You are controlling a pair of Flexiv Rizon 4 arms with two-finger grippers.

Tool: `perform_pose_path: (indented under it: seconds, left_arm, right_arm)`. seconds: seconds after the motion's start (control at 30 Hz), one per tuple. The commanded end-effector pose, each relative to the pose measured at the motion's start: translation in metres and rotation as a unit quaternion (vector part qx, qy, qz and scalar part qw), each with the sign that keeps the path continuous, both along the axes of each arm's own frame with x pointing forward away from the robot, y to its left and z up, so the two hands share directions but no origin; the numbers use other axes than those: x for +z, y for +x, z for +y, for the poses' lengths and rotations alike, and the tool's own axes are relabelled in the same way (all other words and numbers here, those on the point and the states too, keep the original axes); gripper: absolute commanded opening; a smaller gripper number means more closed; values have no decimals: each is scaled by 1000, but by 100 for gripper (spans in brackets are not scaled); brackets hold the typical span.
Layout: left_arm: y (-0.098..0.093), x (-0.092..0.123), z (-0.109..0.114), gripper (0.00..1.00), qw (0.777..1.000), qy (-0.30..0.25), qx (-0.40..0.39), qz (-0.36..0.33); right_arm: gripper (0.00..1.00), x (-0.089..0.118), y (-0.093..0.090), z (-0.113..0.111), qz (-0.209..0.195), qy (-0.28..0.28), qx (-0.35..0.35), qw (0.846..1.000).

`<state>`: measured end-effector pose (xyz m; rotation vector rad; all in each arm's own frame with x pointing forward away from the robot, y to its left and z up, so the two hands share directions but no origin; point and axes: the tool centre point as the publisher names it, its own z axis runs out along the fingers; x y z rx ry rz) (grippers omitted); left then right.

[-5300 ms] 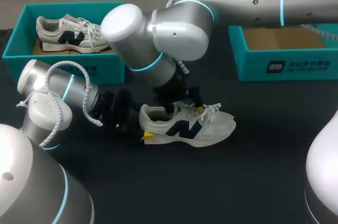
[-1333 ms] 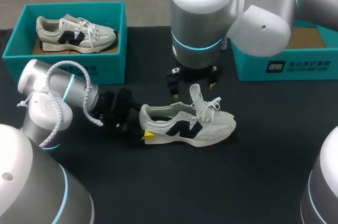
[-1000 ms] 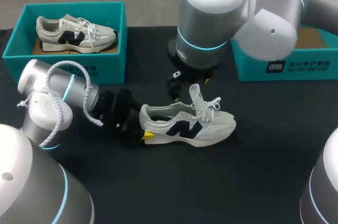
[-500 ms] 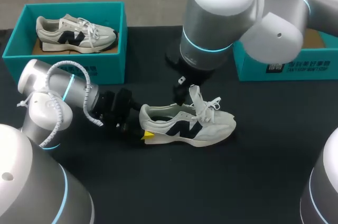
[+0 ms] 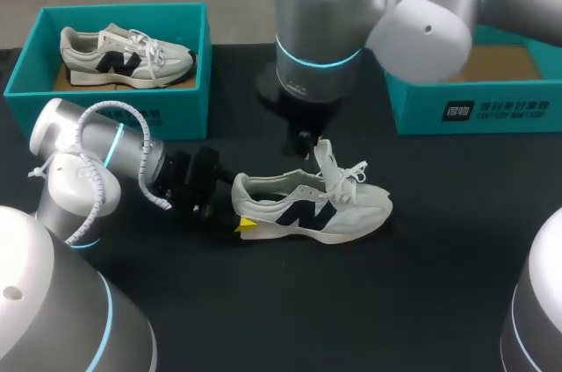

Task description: Take the shoe out of the shoebox, open the shoe tongue, remove and reinsert the insole, then place the shoe into the shoebox

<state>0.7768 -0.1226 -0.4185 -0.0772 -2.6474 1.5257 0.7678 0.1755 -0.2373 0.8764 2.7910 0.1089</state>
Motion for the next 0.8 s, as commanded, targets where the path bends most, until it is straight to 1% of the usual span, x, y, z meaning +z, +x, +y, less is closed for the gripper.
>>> perform_pose_path:
  seconds: [0.03,0.1,0.17,0.2,0.27,0.37,0.57,0.63,0.67,0.8]
  left_arm:
    - [1,-3,-1,0,1000,2,0,0]
    - [1,-3,-1,0,1000,2,0,0]
    - [1,-3,-1,0,1000,2,0,0]
    - [1,-3,-1,0,1000,2,0,0]
    - [1,-3,-1,0,1000,2,0,0]
    - [1,-3,-1,0,1000,2,0,0]
    - [1,-3,-1,0,1000,2,0,0]
    - [1,-3,-1,0,1000,2,0,0]
    - [1,-3,-1,0,1000,2,0,0]
    - [1,-3,-1,0,1000,2,0,0]
  right_arm:
    - [0,-1,1,5,4,-8,-2,1000]
    - [0,-1,1,5,4,-8,-2,1000]
    - [0,-9,5,15,-1,-32,26,999]
    - [0,-14,7,19,6,-30,43,999]
    - [0,-17,9,26,-4,-17,64,998]
    - [0,-24,12,31,-5,-16,84,996]
    - [0,-45,14,35,16,-34,137,990]
    - [0,-52,13,34,31,-62,135,988]
    - [0,-53,13,33,40,-62,134,988]
    - [0,-53,13,33,40,-62,134,988]
